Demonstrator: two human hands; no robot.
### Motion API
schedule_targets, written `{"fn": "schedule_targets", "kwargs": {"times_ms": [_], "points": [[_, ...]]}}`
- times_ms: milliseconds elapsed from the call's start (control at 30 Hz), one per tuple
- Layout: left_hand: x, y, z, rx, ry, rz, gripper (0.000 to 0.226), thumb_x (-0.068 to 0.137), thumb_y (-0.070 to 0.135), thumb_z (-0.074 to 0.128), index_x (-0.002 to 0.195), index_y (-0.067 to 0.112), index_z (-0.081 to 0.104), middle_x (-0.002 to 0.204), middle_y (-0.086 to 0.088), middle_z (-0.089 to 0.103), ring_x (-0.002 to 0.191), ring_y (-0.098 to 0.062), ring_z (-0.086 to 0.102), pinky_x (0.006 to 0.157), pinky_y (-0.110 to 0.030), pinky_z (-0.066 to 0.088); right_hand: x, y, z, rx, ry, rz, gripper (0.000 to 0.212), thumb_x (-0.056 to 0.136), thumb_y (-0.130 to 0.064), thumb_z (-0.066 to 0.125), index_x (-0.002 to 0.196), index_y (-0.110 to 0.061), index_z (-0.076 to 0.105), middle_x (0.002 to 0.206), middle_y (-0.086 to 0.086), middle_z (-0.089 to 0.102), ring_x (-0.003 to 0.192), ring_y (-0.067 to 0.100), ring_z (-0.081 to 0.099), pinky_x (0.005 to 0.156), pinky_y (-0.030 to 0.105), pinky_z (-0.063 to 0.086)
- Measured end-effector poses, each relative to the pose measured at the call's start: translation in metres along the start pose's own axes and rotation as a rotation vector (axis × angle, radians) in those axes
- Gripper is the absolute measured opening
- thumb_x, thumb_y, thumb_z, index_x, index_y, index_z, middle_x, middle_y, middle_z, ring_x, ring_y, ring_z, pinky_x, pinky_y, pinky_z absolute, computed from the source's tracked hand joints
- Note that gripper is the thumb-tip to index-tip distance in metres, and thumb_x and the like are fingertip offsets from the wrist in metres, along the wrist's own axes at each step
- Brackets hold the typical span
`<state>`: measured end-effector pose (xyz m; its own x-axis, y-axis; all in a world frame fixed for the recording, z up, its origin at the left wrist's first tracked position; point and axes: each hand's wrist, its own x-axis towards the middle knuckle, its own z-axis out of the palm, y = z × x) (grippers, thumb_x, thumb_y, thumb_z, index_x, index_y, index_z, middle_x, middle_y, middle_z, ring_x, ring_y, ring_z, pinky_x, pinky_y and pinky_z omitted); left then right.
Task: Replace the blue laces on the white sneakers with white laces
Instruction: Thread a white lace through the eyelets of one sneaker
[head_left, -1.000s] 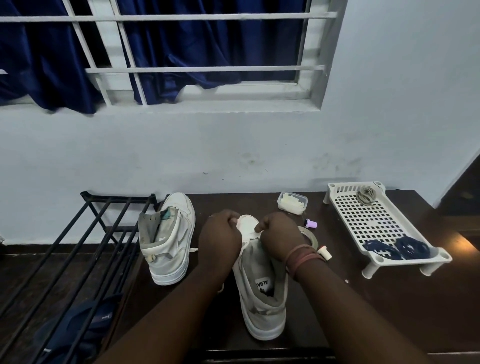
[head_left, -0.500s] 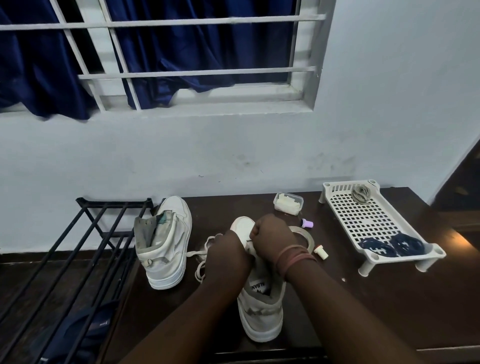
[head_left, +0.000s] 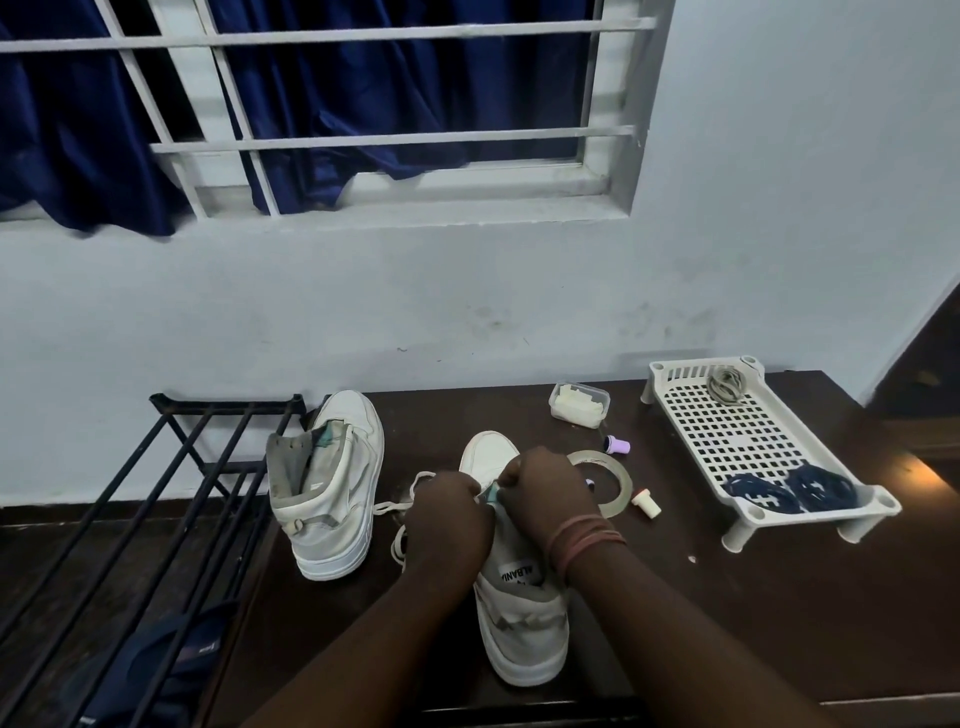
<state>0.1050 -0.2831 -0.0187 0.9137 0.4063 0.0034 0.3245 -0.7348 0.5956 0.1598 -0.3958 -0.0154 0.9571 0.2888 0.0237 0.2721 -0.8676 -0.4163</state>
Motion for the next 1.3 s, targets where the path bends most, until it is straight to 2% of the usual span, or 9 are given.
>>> {"fn": "schedule_targets", "kwargs": {"times_ms": [167,267,333,667,767,900,1067,1200,1300], "points": [[0.005,-0.002,0.002,-0.032,-0.04,-0.018,0.011,0.078,0.017,0.062,0.076,0.014,0.072,0.07,-0.003,0.064,0.082,-0.027,0.063,0.064,-0.031,0.041,-0.003,0.0,0.006,0.07,0.024,0.053,0.019,0.077,-0.017,0.054,0.081,-0.02,0.073,0.085,-0.003,0.07,0.084,0.02,0.065,0.067,0.026,0.047],[0.004,-0.003,0.001,-0.045,-0.035,-0.019,0.014,0.079,0.018,0.062,0.068,0.009,0.066,0.058,-0.002,0.052,0.071,-0.027,0.059,0.054,-0.03,0.032,-0.003,-0.002,0.007,0.091,0.023,0.089,0.02,0.076,-0.015,0.051,0.056,-0.015,0.051,0.06,-0.001,0.052,0.066,0.022,0.055,0.056,0.025,0.035],[0.004,-0.003,0.002,-0.051,-0.032,-0.016,0.016,0.08,0.019,0.063,0.067,0.009,0.065,0.057,-0.002,0.05,0.072,-0.027,0.06,0.054,-0.031,0.032,-0.004,-0.004,0.005,0.115,0.034,0.129,0.023,0.077,-0.015,0.05,0.055,-0.014,0.043,0.055,-0.001,0.042,0.061,0.023,0.048,0.055,0.026,0.032],[0.007,-0.006,0.002,-0.064,-0.016,0.022,0.021,0.085,0.038,0.067,0.079,0.02,0.076,0.069,0.002,0.065,0.082,-0.021,0.065,0.066,-0.031,0.043,0.006,0.007,0.01,0.326,-0.098,0.105,0.026,0.076,-0.014,0.059,0.052,-0.006,0.053,0.055,0.007,0.052,0.059,0.025,0.051,0.058,0.032,0.046],[0.01,-0.013,0.001,-0.001,0.027,0.141,0.034,0.083,0.051,0.068,0.077,0.019,0.073,0.075,-0.003,0.07,0.08,-0.024,0.066,0.068,-0.035,0.048,0.01,0.012,0.008,0.48,-0.163,0.098,0.018,0.075,-0.019,0.064,0.07,-0.005,0.075,0.076,0.015,0.072,0.081,0.027,0.07,0.074,0.04,0.057],[0.013,-0.01,0.001,0.18,0.106,0.255,0.055,0.089,0.066,0.055,0.072,0.015,0.067,0.074,-0.007,0.068,0.077,-0.027,0.063,0.064,-0.036,0.042,0.007,0.014,0.002,0.511,-0.233,0.073,0.035,0.061,-0.027,0.051,0.076,-0.008,0.077,0.081,0.014,0.073,0.088,0.031,0.069,0.08,0.042,0.057],[0.015,-0.013,0.002,0.024,0.036,0.156,0.026,0.083,0.038,0.069,0.072,0.015,0.073,0.074,-0.004,0.071,0.08,-0.025,0.066,0.07,-0.035,0.05,0.009,0.012,0.01,0.345,0.011,0.155,0.015,0.075,-0.013,0.061,0.065,-0.004,0.068,0.07,0.012,0.069,0.061,0.016,0.056,0.064,0.034,0.054],[0.017,-0.013,0.001,-0.037,-0.033,0.105,0.02,0.075,0.027,0.062,0.068,0.012,0.073,0.065,-0.007,0.067,0.07,-0.023,0.064,0.063,-0.035,0.05,0.003,0.007,0.014,0.258,0.012,0.148,0.008,0.076,-0.021,0.069,0.076,-0.027,0.075,0.08,-0.008,0.072,0.077,0.01,0.064,0.07,0.024,0.05],[0.02,-0.018,0.003,-0.097,-0.072,0.084,0.019,0.074,0.027,0.064,0.066,0.012,0.074,0.063,-0.004,0.066,0.066,-0.019,0.063,0.062,-0.033,0.049,0.002,0.007,0.017,0.177,0.034,0.098,0.009,0.078,-0.031,0.069,0.075,-0.025,0.074,0.079,-0.006,0.071,0.079,0.014,0.065,0.07,0.027,0.05]]}}
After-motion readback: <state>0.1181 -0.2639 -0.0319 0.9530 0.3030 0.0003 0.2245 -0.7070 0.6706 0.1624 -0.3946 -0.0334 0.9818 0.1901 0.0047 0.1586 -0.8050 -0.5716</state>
